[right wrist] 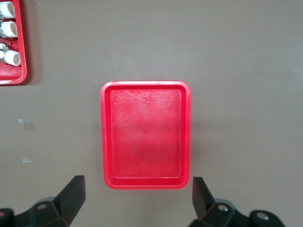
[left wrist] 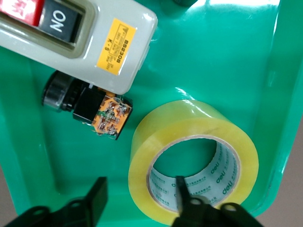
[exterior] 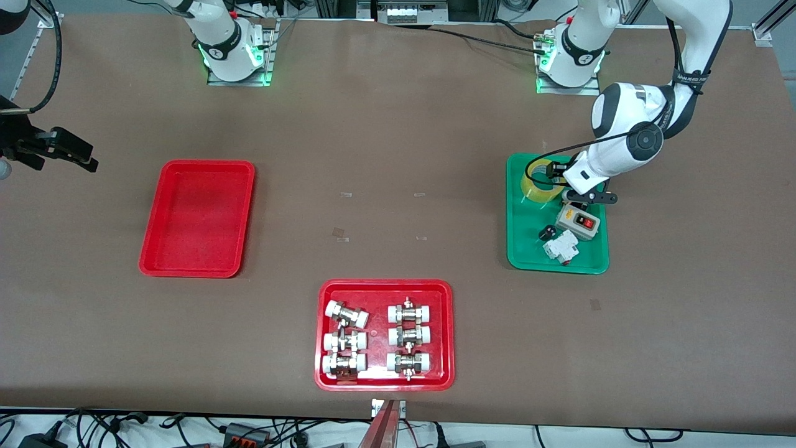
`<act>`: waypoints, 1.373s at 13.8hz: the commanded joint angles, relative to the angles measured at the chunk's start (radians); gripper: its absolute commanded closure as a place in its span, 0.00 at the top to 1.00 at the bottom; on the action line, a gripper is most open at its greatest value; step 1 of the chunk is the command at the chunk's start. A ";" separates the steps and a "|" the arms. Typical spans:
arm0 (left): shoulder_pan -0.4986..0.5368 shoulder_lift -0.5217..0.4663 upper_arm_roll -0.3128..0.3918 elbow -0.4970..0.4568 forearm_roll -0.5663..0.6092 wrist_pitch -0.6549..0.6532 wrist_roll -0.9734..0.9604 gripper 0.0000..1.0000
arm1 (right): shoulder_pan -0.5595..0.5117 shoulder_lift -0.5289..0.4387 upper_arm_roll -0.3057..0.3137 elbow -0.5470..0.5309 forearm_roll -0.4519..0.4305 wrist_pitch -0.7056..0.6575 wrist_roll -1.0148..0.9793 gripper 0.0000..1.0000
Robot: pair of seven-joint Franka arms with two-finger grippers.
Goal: Left arm passes tape to right arm into tray
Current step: 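Grasp the yellow tape roll rim with the left gripper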
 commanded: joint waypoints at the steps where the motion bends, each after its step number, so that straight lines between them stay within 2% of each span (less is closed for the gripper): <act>1: 0.005 0.002 -0.006 -0.007 -0.020 0.006 0.001 0.23 | 0.001 -0.009 -0.003 0.003 0.006 -0.013 -0.015 1.00; 3: 0.004 0.008 -0.006 -0.007 -0.020 0.006 0.001 0.12 | 0.001 -0.009 -0.003 -0.002 0.004 -0.013 -0.015 1.00; 6: 0.002 -0.001 -0.010 -0.005 -0.020 -0.001 -0.021 0.01 | 0.001 -0.009 -0.003 -0.003 0.004 -0.013 -0.015 1.00; 10: -0.001 -0.116 -0.051 0.027 -0.020 -0.066 -0.044 0.01 | 0.001 -0.010 -0.003 -0.005 0.003 -0.013 -0.015 1.00; 12: -0.001 -0.150 -0.075 0.082 -0.020 -0.149 -0.045 0.01 | 0.001 -0.010 -0.003 -0.005 0.003 -0.014 -0.015 1.00; 15: -0.002 -0.150 -0.105 0.197 -0.029 -0.234 -0.116 0.01 | 0.001 -0.009 -0.003 0.000 0.004 -0.019 -0.014 1.00; 17: -0.002 -0.139 -0.173 0.296 -0.154 -0.312 -0.145 0.01 | 0.002 -0.009 -0.001 0.001 0.004 -0.020 -0.012 1.00; 19: -0.004 -0.136 -0.207 0.353 -0.246 -0.323 -0.177 0.01 | 0.003 -0.007 -0.001 0.003 0.004 -0.020 -0.012 1.00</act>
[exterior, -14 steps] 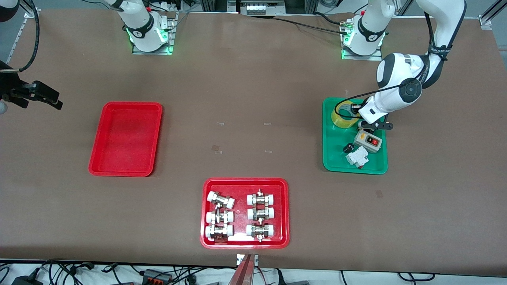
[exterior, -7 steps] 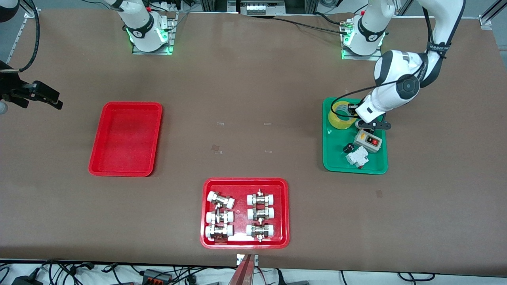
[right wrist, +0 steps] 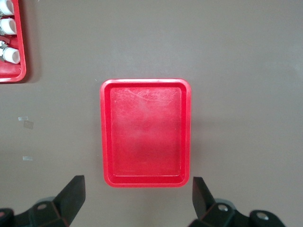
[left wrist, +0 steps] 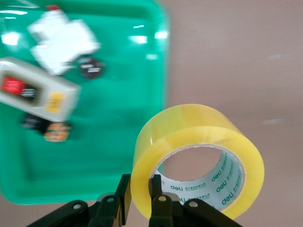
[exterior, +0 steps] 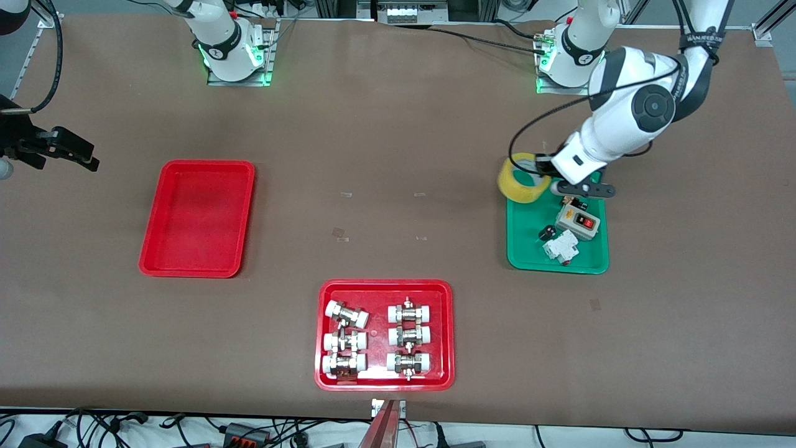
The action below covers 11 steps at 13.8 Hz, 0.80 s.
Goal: Left arm passes tape to right arm into tray
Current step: 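Carry the tape toward the middle while the right gripper reaches toward it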
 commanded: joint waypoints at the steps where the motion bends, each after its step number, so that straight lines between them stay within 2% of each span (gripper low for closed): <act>1: 0.002 0.023 -0.072 0.104 -0.117 -0.042 -0.063 0.01 | 0.002 -0.007 -0.001 0.004 0.004 -0.012 -0.012 1.00; 4: 0.002 0.088 -0.153 0.219 -0.234 -0.039 -0.144 0.01 | 0.002 -0.007 -0.001 0.001 0.004 -0.014 -0.018 1.00; 7: -0.001 0.162 -0.227 0.322 -0.288 -0.030 -0.223 0.01 | 0.010 0.005 0.001 0.006 0.014 -0.015 -0.017 1.00; 11: -0.003 0.167 -0.330 0.342 -0.453 0.135 -0.241 0.01 | 0.039 0.025 0.001 0.004 0.043 -0.015 -0.027 1.00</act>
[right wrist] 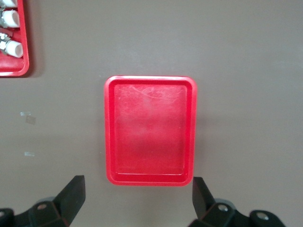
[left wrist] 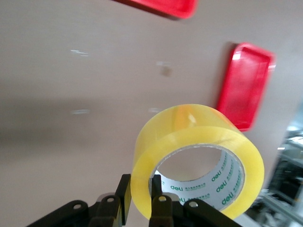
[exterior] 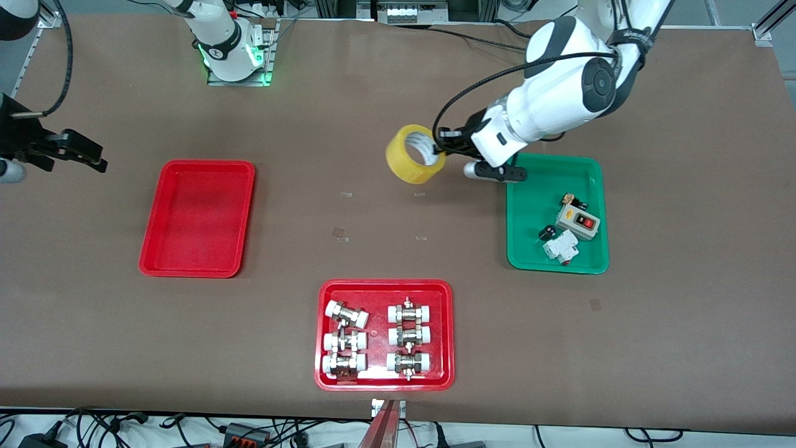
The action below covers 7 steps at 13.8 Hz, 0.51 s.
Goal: Left arm passes tape to right arm into tray
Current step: 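Carry the tape toward the middle while the right gripper reaches toward it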
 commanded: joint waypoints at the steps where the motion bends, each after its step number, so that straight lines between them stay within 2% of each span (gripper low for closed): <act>1: 0.004 0.016 -0.080 0.034 -0.103 0.129 -0.021 0.01 | 0.028 0.015 -0.004 0.005 0.054 -0.011 -0.024 1.00; 4: -0.005 0.039 -0.146 0.034 -0.170 0.294 -0.022 0.01 | 0.071 0.047 -0.004 0.005 0.123 -0.020 -0.025 1.00; 7: -0.045 0.069 -0.151 0.060 -0.196 0.360 -0.025 0.01 | 0.084 0.087 -0.004 0.008 0.270 -0.025 -0.068 1.00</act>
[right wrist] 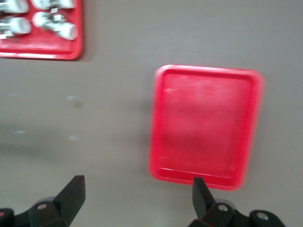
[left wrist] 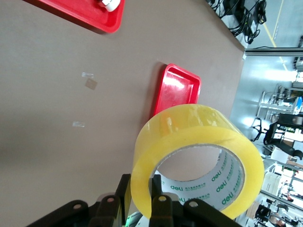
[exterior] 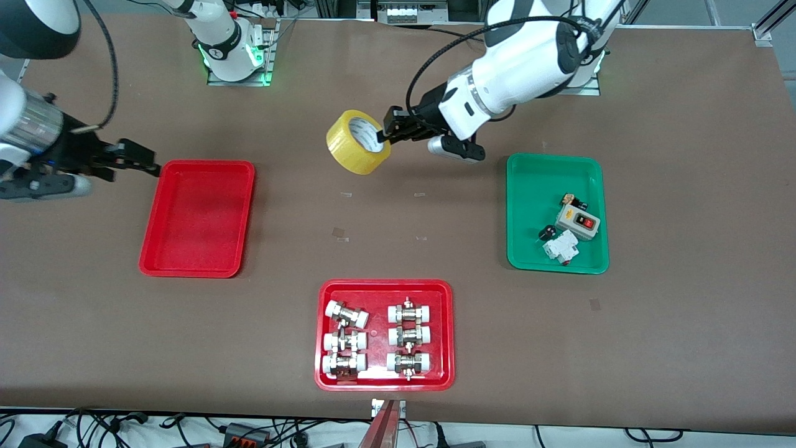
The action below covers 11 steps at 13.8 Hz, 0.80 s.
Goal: Left arm passes tape to right arm into tray
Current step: 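Carry the tape toward the middle while the right gripper reaches toward it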
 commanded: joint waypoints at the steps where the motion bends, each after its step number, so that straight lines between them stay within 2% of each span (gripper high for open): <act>1: -0.032 0.065 -0.009 0.080 -0.037 0.041 -0.007 0.01 | 0.003 0.033 -0.007 0.012 0.105 -0.013 -0.100 1.00; 7: -0.084 0.085 -0.009 0.111 -0.035 0.089 -0.035 0.01 | 0.033 0.066 0.010 0.064 0.332 -0.036 -0.188 1.00; 9: -0.084 0.085 -0.009 0.111 -0.035 0.089 -0.036 0.01 | 0.085 0.066 0.014 0.119 0.337 -0.041 -0.179 1.00; 11: -0.085 0.086 -0.007 0.111 -0.034 0.089 -0.036 0.01 | 0.127 0.066 0.014 0.122 0.348 -0.036 -0.177 1.00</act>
